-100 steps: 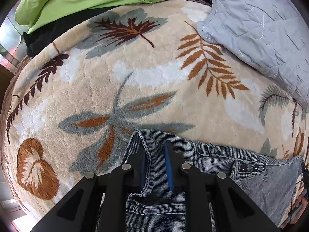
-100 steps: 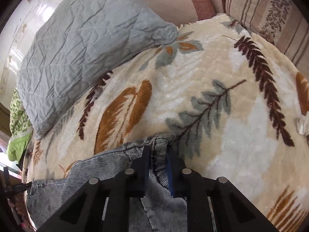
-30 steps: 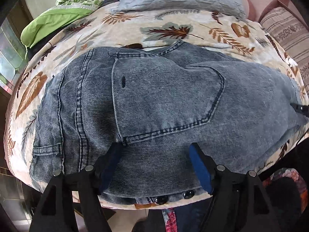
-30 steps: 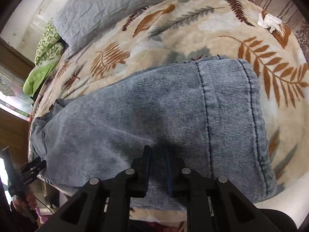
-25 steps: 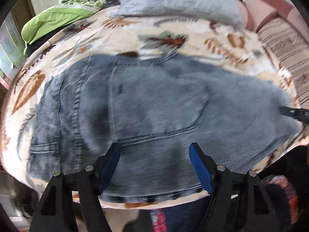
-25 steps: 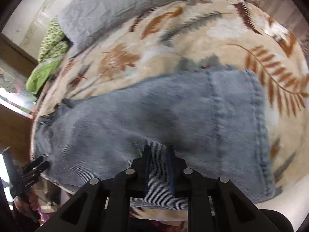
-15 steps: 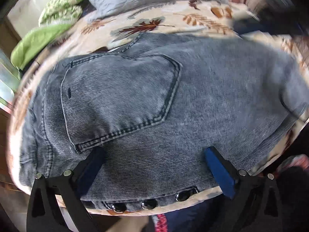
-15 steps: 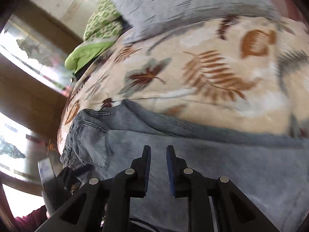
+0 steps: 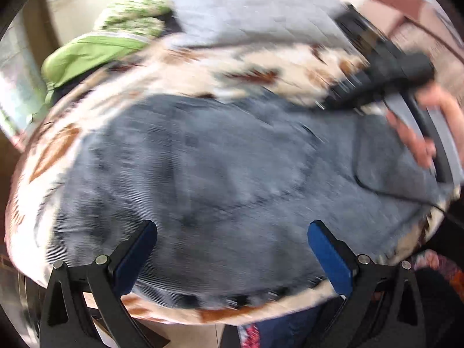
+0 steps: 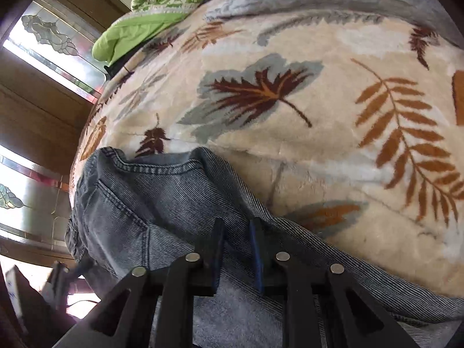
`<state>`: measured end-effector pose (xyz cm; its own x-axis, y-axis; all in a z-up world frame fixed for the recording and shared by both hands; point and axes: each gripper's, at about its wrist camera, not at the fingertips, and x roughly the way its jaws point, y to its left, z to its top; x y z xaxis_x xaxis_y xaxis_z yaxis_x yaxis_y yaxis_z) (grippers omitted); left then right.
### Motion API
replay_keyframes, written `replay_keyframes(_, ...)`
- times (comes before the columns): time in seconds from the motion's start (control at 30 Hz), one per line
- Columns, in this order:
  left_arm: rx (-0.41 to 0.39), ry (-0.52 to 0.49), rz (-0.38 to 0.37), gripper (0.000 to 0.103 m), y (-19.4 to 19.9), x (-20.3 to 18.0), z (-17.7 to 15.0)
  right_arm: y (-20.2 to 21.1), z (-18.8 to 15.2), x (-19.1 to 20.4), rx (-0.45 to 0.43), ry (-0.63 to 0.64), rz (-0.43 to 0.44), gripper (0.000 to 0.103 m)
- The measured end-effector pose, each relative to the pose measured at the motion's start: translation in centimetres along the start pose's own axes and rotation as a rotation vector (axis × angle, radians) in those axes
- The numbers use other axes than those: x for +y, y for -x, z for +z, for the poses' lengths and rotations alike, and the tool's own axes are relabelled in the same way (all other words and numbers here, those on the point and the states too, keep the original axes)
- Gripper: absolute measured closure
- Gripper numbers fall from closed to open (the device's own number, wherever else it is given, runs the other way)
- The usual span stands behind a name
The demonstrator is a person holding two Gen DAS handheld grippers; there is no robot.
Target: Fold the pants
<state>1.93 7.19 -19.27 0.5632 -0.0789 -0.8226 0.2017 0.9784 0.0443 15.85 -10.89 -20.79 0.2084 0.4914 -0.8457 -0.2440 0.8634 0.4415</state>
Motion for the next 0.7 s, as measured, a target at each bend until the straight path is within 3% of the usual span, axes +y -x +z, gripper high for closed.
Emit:
replay_keyframes(0.07,0.052,0.036,0.063,0.000,-1.9,1.4,0.4,-0.1,-0.3,-0.3,-0.031,-0.003,0.038,0.072)
replay_keyframes(0.1,0.116,0.047,0.075,0.000,-3.4,1.8,0.5,0.0,-0.5,-0.6,-0.051,-0.013,0.082,0.062)
replay_keyframes(0.13,0.132,0.052,0.067,0.000,-4.2,2.0,0.3,0.0,-0.7,-0.8,-0.069,-0.021,0.123,0.049)
replay_keyframes(0.17,0.093,0.049,0.081,0.000,-3.9,1.7,0.2,0.0,-0.9,-0.8,-0.081,-0.020,0.148,0.047)
replay_keyframes(0.27,0.066,0.051,0.122,0.000,-4.0,1.1,-0.1,0.0,-1.2,1.3,-0.092,0.066,0.043,0.045)
replay_keyframes(0.37,0.061,0.055,0.101,0.000,-4.1,1.4,-0.4,-0.3,-1.1,3.2,-0.056,0.129,-0.057,0.044)
replay_keyframes(0.5,0.056,0.037,0.075,0.000,-3.9,1.5,-0.8,0.2,-0.1,2.0,-0.020,0.056,-0.029,0.044)
replay_keyframes(0.57,0.049,0.030,0.072,0.000,-3.7,1.3,-0.9,0.0,0.1,1.3,0.008,0.050,-0.061,0.045)
replay_keyframes(0.7,0.054,0.032,0.076,0.000,-3.3,1.3,-1.2,-0.5,0.9,1.0,0.032,0.057,-0.045,0.047)
